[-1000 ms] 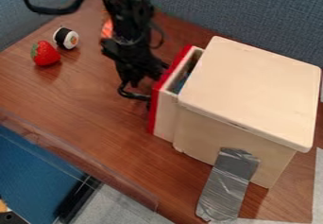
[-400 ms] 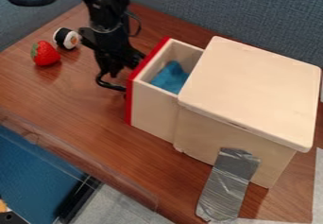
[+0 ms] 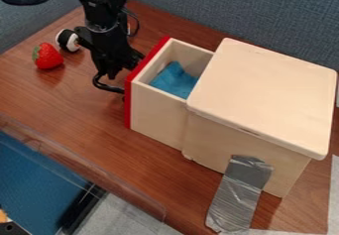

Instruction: OPEN A SMALL BOX

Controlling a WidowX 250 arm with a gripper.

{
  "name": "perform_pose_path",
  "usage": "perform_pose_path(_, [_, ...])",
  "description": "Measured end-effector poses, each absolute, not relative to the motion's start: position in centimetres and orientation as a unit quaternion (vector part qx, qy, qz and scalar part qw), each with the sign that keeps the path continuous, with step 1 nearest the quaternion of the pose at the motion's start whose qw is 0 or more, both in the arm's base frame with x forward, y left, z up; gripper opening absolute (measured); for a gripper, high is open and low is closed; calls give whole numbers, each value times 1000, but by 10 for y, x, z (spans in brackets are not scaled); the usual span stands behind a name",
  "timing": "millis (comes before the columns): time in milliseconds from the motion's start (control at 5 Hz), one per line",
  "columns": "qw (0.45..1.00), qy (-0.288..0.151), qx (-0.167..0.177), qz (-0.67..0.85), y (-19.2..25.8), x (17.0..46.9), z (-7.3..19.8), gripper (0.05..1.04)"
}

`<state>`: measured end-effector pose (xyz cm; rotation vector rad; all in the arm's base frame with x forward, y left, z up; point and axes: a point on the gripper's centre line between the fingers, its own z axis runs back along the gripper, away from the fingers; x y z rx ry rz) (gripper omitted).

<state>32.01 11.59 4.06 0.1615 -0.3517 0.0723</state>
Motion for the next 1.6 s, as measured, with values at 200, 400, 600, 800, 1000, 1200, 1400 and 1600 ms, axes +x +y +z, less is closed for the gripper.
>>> perform_pose_path(200, [981,-173,84,38,123,318,41,152])
perform_pose_path(400, [980,-175,85,35,124,319,43,152])
perform_pose_path(600, [981,-171,86,35,127,318,43,181])
perform_pose_path(800, [982,-164,88,20,127,317,43,409])
perform_pose_path(1000, [984,-160,74,10,123,317,52,720])
perform_pose_path(1200, [986,-158,56,-11,119,315,67,981])
perform_pose_path(1400, [985,-161,45,-35,123,307,90,1005])
perform_pose_path(1600, [988,-134,42,-57,126,295,107,1001])
